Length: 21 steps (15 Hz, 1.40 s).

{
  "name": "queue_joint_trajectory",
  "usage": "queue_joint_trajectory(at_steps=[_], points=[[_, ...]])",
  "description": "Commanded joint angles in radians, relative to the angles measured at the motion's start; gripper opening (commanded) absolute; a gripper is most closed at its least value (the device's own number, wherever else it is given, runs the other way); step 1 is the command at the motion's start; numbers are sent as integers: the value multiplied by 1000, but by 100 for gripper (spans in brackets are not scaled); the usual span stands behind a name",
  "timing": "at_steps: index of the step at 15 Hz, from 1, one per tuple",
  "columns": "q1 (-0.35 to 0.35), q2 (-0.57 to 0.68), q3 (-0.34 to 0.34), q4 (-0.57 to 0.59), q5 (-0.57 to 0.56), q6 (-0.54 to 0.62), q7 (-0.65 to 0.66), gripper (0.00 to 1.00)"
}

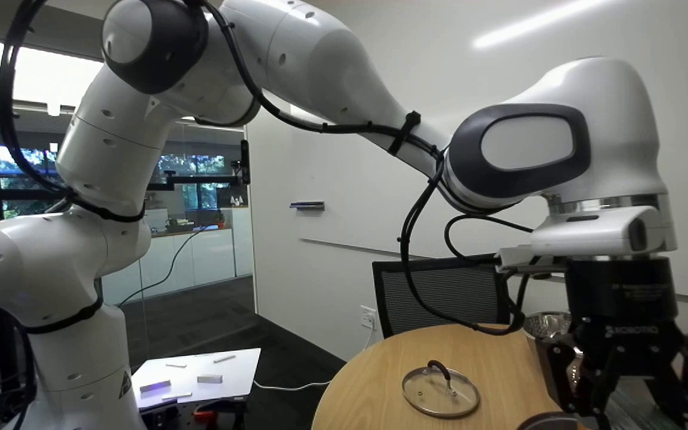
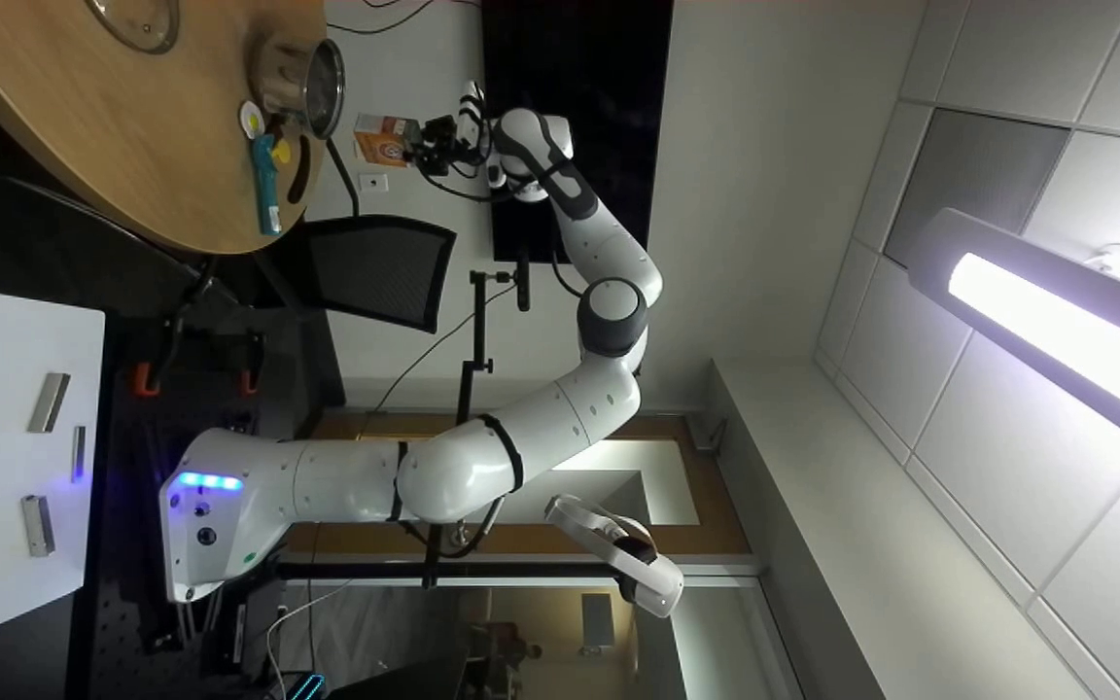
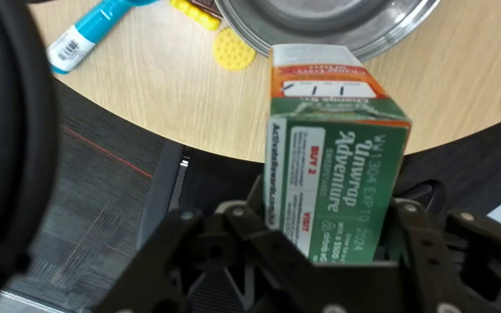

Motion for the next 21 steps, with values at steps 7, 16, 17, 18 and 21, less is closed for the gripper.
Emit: queue_joint_trajectory(at_steps=[7, 16, 17, 18, 21], points=[[-57, 56, -19, 172, 91, -118, -113, 27], [-56, 142, -35, 207, 102, -178, -74, 27], [-58, 153, -35, 212, 105, -186, -74, 27], [-60, 160, -34, 214, 109, -193, -76, 27], [-56, 175, -33, 200, 120, -209, -71, 27]])
